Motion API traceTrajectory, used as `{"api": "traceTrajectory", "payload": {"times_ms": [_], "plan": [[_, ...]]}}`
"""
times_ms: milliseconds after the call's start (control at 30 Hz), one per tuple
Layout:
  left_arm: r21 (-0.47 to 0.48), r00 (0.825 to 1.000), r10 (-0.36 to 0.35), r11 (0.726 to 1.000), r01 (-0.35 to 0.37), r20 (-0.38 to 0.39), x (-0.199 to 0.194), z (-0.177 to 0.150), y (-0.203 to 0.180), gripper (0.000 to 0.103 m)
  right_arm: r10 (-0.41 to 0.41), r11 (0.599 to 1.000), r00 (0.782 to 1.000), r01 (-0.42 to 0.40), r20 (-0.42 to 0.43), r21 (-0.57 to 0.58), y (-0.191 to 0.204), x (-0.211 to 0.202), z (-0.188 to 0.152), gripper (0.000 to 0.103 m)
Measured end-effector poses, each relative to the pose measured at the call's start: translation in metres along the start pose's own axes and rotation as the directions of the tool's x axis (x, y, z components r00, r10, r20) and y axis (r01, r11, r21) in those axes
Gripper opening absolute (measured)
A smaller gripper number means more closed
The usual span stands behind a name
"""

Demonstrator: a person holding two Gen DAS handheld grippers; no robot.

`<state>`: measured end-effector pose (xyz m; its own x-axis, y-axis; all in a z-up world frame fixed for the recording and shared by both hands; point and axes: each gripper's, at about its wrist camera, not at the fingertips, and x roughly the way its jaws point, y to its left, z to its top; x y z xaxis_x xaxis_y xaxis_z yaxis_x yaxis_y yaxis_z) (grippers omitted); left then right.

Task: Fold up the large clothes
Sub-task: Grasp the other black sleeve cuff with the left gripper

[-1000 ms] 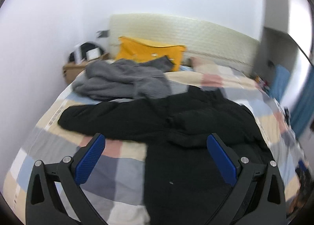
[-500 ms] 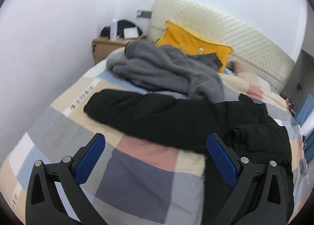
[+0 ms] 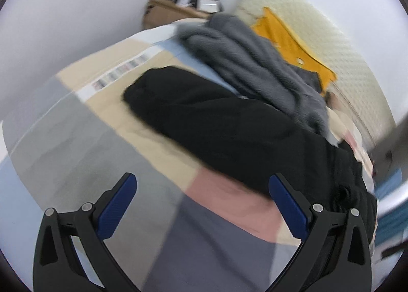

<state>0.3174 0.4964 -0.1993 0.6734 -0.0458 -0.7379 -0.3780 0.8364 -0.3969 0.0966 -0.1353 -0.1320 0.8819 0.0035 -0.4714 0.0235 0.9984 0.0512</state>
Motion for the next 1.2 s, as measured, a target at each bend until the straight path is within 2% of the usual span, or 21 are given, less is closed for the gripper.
{"api": "traceTrajectory", "payload": {"times_ms": [200,367,500,600,700,800,900,967,1033,1067,1133,1200], "plan": [[-0.165,0.998,-0.059,0.985,0.059,0.008,0.031,0.003,0.05,0.102,-0.021,1.0,0.998,0.022,-0.066,0.015,0.003,0.018,-0.006,0.082],[-0.206,0.995,-0.1,0.973,0.104,0.031,0.055,0.009,0.066,0.102,-0.03,0.999,0.997,0.028,-0.078,-0.019,0.018,0.027,-0.009,0.082],[-0.253,0.986,-0.158,0.953,0.167,0.056,0.078,0.023,0.073,0.102,-0.015,1.0,0.994,0.014,-0.109,-0.013,0.023,0.038,-0.011,0.082],[-0.251,0.984,-0.153,0.953,0.172,0.092,0.091,0.038,0.072,0.097,-0.029,1.0,0.991,0.027,-0.129,-0.013,0.025,0.047,-0.011,0.082],[-0.291,0.982,-0.166,0.939,0.185,0.09,0.11,0.051,0.076,0.094,-0.062,0.997,0.986,0.055,-0.152,-0.046,0.03,0.058,-0.013,0.082],[-0.306,0.984,-0.146,0.937,0.169,0.099,0.123,0.059,0.076,0.094,-0.069,0.997,0.982,0.061,-0.173,-0.051,0.032,0.067,-0.016,0.082],[-0.318,0.983,-0.106,0.936,0.149,0.148,0.127,0.066,0.072,0.089,-0.078,0.996,0.98,0.07,-0.182,-0.05,0.032,0.072,-0.015,0.082],[-0.33,0.986,-0.084,0.935,0.129,0.147,0.132,0.068,0.071,0.081,-0.067,0.997,0.983,0.06,-0.17,-0.046,0.034,0.071,-0.013,0.082],[-0.33,0.989,-0.052,0.939,0.096,0.139,0.135,0.07,0.069,0.056,-0.061,0.997,0.985,0.054,-0.16,-0.048,0.036,0.07,-0.012,0.082],[-0.33,0.989,-0.055,0.939,0.097,0.135,0.135,0.07,0.069,0.05,-0.057,0.998,0.986,0.051,-0.157,-0.046,0.036,0.07,-0.011,0.082],[-0.322,0.987,-0.075,0.939,0.118,0.145,0.13,0.07,0.066,0.031,-0.04,0.999,0.987,0.034,-0.155,-0.038,0.035,0.068,-0.011,0.082],[-0.316,0.985,-0.092,0.939,0.135,0.147,0.121,0.069,0.062,0.018,-0.012,1.0,0.988,0.008,-0.155,-0.027,0.036,0.066,-0.01,0.082]]}}
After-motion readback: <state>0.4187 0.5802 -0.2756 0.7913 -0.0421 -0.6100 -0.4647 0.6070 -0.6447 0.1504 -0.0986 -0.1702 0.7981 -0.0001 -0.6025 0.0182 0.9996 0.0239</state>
